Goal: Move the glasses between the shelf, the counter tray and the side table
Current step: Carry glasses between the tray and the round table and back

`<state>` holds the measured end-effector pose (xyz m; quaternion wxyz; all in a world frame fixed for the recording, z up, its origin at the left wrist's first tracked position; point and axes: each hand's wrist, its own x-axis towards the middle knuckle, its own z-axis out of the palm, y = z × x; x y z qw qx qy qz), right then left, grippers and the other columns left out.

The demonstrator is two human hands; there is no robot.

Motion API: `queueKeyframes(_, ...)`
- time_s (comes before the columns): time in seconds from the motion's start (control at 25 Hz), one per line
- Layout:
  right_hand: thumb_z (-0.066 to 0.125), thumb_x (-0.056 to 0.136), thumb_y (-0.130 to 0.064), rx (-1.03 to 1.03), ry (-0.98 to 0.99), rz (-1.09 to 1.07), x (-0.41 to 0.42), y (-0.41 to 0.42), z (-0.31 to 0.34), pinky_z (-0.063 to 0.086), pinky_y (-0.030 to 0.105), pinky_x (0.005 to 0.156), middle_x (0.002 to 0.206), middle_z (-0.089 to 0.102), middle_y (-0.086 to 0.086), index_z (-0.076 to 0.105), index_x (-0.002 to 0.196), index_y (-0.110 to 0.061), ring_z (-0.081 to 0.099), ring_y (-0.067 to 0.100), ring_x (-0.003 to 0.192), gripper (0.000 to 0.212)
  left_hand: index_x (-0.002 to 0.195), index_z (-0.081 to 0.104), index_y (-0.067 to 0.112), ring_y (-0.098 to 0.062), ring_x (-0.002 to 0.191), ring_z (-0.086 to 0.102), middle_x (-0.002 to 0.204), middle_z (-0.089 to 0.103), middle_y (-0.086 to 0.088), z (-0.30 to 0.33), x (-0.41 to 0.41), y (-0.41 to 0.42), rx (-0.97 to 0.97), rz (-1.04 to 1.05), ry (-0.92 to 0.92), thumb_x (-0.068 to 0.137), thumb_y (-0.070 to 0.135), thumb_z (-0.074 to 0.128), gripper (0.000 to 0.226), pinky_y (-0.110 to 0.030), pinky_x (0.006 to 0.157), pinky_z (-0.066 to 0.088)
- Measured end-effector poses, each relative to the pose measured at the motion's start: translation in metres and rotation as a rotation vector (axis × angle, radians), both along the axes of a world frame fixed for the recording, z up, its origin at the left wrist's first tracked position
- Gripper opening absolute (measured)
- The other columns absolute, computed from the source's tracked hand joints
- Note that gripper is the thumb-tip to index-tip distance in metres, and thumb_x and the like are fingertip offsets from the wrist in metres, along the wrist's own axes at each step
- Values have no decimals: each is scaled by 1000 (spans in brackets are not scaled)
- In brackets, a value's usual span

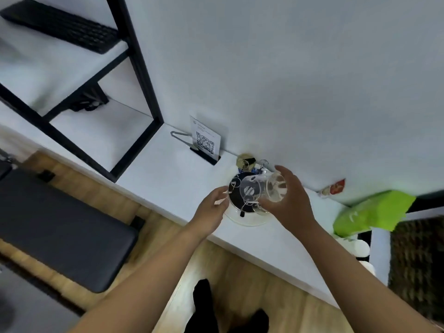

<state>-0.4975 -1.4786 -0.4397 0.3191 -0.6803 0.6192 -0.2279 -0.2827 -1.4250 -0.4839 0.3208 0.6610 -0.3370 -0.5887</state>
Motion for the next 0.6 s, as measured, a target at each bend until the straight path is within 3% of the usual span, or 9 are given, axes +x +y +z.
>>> queueKeyframes(0.12, 89, 69, -29, -24, 61, -14, 7, -8, -25, 51, 40, 93, 129, 61, -3, 52, 137, -29, 58, 26, 117, 78, 148, 50, 34, 6, 107, 58, 139, 54, 14, -17, -3, -9, -59, -108, -124, 107, 25, 53, 41, -4, 79, 45)
queueKeyframes(0.2, 88, 70, -28, -24, 101, -21, 10, -12, -39, 46, 35, 92, 131, 61, -1, 54, 138, -26, 57, 28, 119, 76, 150, 49, 34, 7, 109, 56, 142, 52, 16, -31, -6, -12, -79, -159, -162, 107, 24, 53, 44, 2, 79, 40)
queueKeyframes(0.44, 86, 70, -20, -51, 181, 50, 12, -18, -67, 51, 47, 94, 128, 65, 5, 60, 133, -20, 59, 36, 116, 69, 153, 46, 33, -6, 128, 56, 150, 50, 17, -58, -18, -23, -80, -187, -171, 106, 22, 55, 49, -19, 100, 42)
queueKeyframes(0.6, 85, 72, -33, -17, 254, 98, 14, -22, -85, 49, 45, 96, 136, 62, 3, 53, 143, -22, 58, 30, 119, 78, 152, 46, 38, 12, 114, 56, 138, 51, 26, -69, -27, -26, -49, -179, -169, 107, 20, 53, 49, -10, 90, 44)
